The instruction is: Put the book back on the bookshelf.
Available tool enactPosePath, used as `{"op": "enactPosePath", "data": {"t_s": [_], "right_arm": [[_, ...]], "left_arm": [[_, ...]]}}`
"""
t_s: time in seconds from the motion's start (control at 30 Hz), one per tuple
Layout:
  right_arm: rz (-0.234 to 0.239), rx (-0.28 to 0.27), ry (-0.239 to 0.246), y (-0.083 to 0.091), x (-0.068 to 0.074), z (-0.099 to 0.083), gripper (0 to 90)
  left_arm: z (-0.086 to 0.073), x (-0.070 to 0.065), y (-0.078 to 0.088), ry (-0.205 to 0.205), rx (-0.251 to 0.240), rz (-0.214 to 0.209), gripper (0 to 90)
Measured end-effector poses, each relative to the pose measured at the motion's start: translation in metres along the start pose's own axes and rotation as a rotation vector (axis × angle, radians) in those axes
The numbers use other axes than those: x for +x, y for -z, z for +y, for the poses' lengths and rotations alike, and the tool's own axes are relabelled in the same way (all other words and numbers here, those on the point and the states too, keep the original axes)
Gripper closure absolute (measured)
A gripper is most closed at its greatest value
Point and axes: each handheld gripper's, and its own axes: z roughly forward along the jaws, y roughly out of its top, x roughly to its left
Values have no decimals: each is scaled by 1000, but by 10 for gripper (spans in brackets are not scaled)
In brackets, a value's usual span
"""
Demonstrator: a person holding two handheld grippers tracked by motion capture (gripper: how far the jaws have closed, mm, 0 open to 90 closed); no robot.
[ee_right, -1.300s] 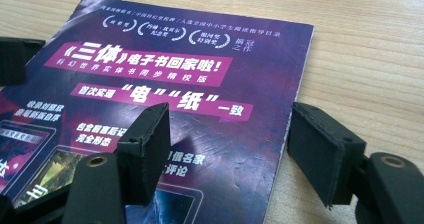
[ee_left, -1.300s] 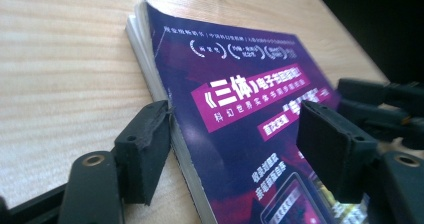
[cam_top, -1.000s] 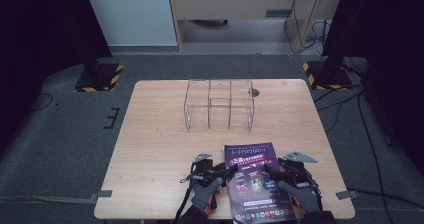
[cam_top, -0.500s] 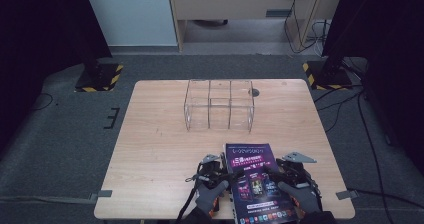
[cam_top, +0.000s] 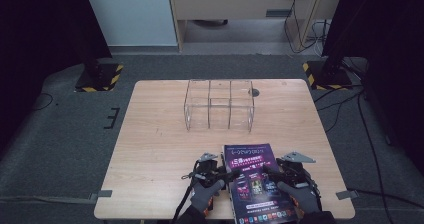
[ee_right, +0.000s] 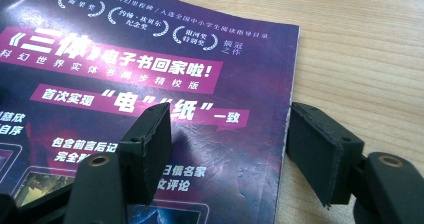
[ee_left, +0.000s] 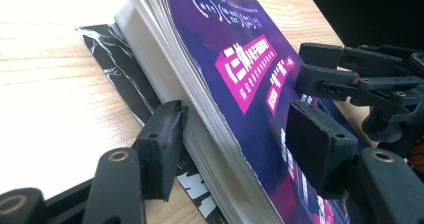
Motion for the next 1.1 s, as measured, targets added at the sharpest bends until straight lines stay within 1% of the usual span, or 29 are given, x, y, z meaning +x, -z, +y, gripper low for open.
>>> {"op": "enactPosePath", "data": {"t_s": [0.07,0.1,0.2,0.3,0.37,0.5,0.53,0.63,0.7,0.8,0.87,0.9,0.93,0.97,1.0,1.03,1.07,1.1], "right_arm": [[-1,1,0,0,0,0,344],[-2,1,2,0,0,0,344],[-2,2,3,0,1,0,342],[-2,2,-1,0,1,0,341],[-3,1,-1,0,0,0,340],[-7,1,-2,0,-1,0,340],[-7,1,-2,0,-1,0,340],[-7,1,0,0,-1,0,340],[-5,1,2,0,-1,0,340],[-5,1,0,0,-1,0,339],[-8,2,6,0,-2,0,331],[-12,5,0,0,-1,0,329],[-13,2,3,0,-3,1,329],[-15,4,-4,1,-3,1,329],[-18,5,-4,1,-3,1,331],[-18,5,-3,1,-3,1,330],[-19,5,-2,1,-3,1,330],[-19,5,-1,1,-3,1,329]], "left_arm": [[0,0,1,0,-9,-25,403],[1,0,1,-3,-10,-29,403],[1,-1,-5,-11,10,-20,387],[2,-1,-10,0,12,-25,373],[5,-3,-12,-13,20,-5,366],[10,-5,-15,-13,43,22,365],[10,-6,-15,-15,48,35,366],[10,-12,-15,-33,54,96,384],[11,-14,-13,-37,60,133,412],[11,-15,-10,-38,60,173,475],[12,-13,-5,-38,43,200,545],[13,-13,-3,-37,31,220,588],[14,-12,0,-39,19,233,650],[14,-11,3,-36,5,232,727],[15,-10,4,-30,-3,201,782],[17,-10,5,-22,-7,177,787],[18,-10,6,-23,-10,168,789],[19,-11,5,-33,-3,163,784]]}}
